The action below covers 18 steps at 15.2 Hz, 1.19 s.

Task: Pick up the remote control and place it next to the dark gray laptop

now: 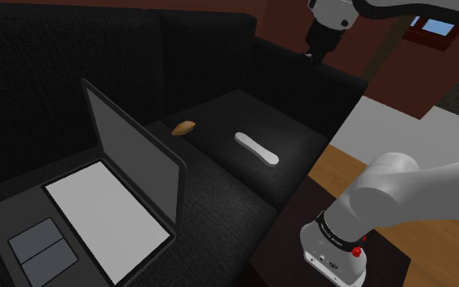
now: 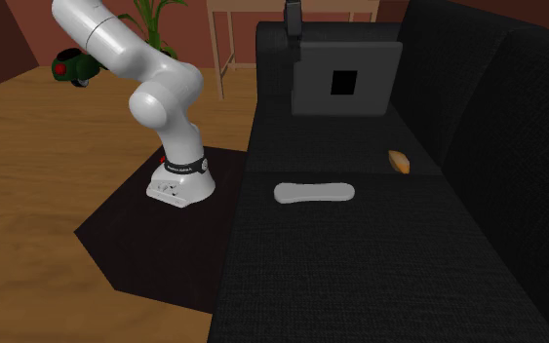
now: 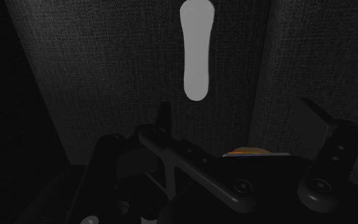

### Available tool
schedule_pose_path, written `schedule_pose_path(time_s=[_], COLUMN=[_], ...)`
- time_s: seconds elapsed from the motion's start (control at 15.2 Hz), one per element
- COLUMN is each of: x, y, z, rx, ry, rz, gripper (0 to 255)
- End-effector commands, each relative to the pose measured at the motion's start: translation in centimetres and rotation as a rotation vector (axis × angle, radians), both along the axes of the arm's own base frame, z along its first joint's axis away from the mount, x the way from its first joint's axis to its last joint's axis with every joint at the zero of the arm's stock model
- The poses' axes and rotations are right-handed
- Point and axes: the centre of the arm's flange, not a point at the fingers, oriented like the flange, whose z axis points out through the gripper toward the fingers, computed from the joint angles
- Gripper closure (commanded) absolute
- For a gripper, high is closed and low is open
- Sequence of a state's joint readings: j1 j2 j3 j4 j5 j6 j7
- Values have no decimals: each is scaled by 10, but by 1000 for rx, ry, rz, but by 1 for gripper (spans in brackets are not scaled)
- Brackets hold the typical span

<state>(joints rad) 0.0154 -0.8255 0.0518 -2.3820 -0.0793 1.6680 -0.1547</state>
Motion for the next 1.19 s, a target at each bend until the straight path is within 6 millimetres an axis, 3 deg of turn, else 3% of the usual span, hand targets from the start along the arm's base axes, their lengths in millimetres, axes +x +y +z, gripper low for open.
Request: schedule_pose_path(time_s=[0.0, 1.12], x=[0, 63], y=[0, -46], z=[0, -213], rx=[0, 82], ry=[0, 45], rz=[0, -38], gripper=[0, 0])
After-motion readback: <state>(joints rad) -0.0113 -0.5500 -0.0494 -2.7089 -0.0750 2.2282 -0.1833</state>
